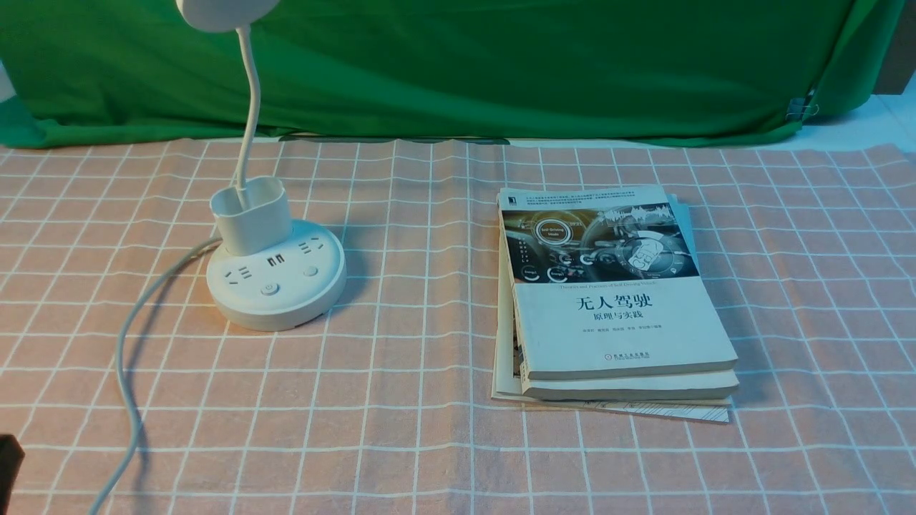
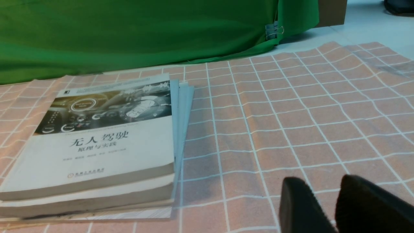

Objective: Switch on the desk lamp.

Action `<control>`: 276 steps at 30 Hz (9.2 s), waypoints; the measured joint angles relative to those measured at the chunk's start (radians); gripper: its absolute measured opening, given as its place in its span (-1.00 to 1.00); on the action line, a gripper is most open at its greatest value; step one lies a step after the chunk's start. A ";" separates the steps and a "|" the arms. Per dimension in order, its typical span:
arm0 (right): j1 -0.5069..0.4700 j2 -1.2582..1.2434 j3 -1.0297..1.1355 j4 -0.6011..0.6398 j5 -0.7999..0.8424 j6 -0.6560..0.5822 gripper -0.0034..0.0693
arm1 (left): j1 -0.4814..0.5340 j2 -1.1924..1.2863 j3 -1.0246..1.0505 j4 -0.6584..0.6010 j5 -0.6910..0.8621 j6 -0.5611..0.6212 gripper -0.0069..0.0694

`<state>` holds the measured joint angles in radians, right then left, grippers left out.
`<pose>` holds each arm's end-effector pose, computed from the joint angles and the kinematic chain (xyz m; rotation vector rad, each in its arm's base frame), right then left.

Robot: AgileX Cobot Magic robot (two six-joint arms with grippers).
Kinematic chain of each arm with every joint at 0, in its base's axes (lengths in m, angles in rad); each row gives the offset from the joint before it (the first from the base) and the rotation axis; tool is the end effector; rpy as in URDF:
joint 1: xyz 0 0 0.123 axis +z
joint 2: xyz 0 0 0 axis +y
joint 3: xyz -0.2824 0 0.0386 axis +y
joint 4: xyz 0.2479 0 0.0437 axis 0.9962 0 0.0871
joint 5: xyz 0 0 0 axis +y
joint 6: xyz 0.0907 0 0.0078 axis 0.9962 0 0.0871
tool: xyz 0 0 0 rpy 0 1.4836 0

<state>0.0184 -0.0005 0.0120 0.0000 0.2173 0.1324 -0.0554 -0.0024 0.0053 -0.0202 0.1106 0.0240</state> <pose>0.0561 0.0010 0.1893 0.0976 1.7109 0.1120 0.0564 -0.0033 0.2014 0.0491 1.5965 -0.0418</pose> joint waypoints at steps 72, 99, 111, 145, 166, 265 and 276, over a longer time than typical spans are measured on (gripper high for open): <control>0.000 -0.001 0.000 0.000 0.000 0.000 -0.25 | -0.284 1.978 -1.376 0.276 0.463 -0.379 -0.76; 0.000 -0.001 0.000 0.000 0.000 0.000 -0.25 | -0.277 1.948 -1.380 0.145 0.447 -0.342 -0.76; 0.000 -0.001 0.000 0.000 0.000 0.000 -0.25 | -0.277 1.986 -1.380 0.140 0.449 -0.336 -0.76; 0.000 -0.001 0.000 0.000 0.000 0.000 -0.24 | -0.277 1.064 -0.823 -0.082 0.505 -0.176 -0.76; 0.000 -0.001 0.000 0.000 0.000 0.000 -0.24 | -0.277 0.397 -0.295 -0.114 0.184 -0.161 -0.76; 0.000 -0.001 0.000 0.005 0.000 0.000 -0.24 | -0.040 0.000 0.001 -0.131 0.139 -0.074 -0.76; 0.000 -0.001 0.000 0.005 0.000 0.000 -0.24 | -0.040 0.000 0.001 -0.131 0.139 -0.074 -0.76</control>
<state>0.0184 -0.0012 0.0120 0.0053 0.2170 0.1324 -0.0955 -0.0024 0.0059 -0.1511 0.2494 -0.0500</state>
